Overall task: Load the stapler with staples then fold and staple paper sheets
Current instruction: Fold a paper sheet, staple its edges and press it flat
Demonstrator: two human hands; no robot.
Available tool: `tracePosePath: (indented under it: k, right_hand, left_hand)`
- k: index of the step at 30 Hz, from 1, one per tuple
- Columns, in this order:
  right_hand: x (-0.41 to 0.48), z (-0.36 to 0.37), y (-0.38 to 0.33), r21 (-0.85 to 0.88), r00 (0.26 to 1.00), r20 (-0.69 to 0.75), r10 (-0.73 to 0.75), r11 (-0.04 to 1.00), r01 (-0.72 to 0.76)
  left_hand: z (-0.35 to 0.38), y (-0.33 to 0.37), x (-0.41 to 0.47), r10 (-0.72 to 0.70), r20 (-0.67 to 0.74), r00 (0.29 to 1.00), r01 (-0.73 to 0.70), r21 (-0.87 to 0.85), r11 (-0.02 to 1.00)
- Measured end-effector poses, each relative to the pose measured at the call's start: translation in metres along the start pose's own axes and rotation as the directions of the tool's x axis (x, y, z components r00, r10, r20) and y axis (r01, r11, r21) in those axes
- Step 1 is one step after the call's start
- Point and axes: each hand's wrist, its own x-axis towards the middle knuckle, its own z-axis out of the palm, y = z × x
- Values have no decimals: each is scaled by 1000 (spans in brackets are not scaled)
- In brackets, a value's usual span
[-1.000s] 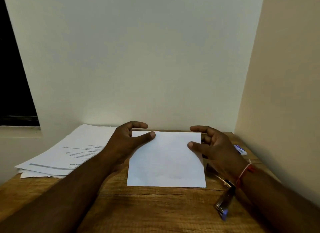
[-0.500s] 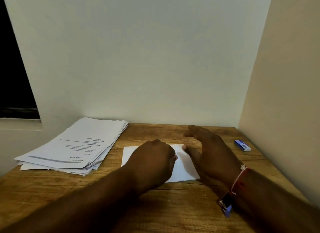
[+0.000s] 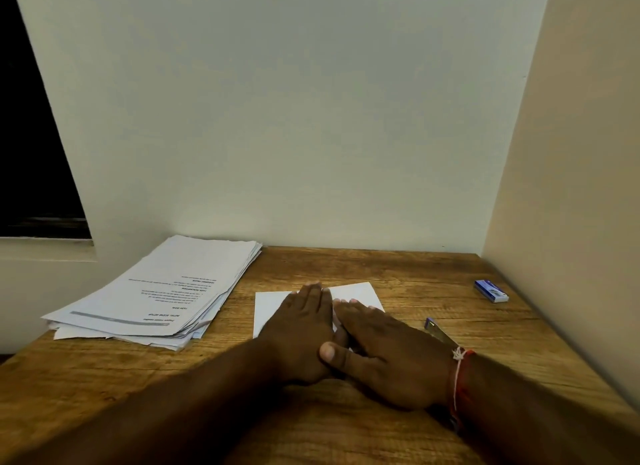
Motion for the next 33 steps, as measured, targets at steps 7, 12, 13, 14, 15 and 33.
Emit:
tracePosePath:
  k: [7,12,13,14,15,33]
  right_hand:
    - [-2,-9,-7,59,992,-17,127,990,-126]
    - [4,-7,-6,89,993,8,116,989,-117]
    - [7,-4,-4,87,995,-3,104,991,-103]
    - [10,-1,-1,89,995,-29,94,992,-91]
    - [13,1,3,93,994,-54,92,992,-87]
    - [19,-3,4,-96,922,-55,383,917,-387]
  left_hand:
    - [2,1,-2,112,-84,990,-126,-183,975]
    - [-1,6,-4,185,-163,969,-221,-241,945]
    - [0,6,-3,180,-177,967,-222,-258,940]
    - [2,6,-1,171,-191,967,-220,-273,937]
    - [4,7,1,157,-193,969,-208,-282,936]
    - [-16,2,-14,-316,48,948,319,-183,930]
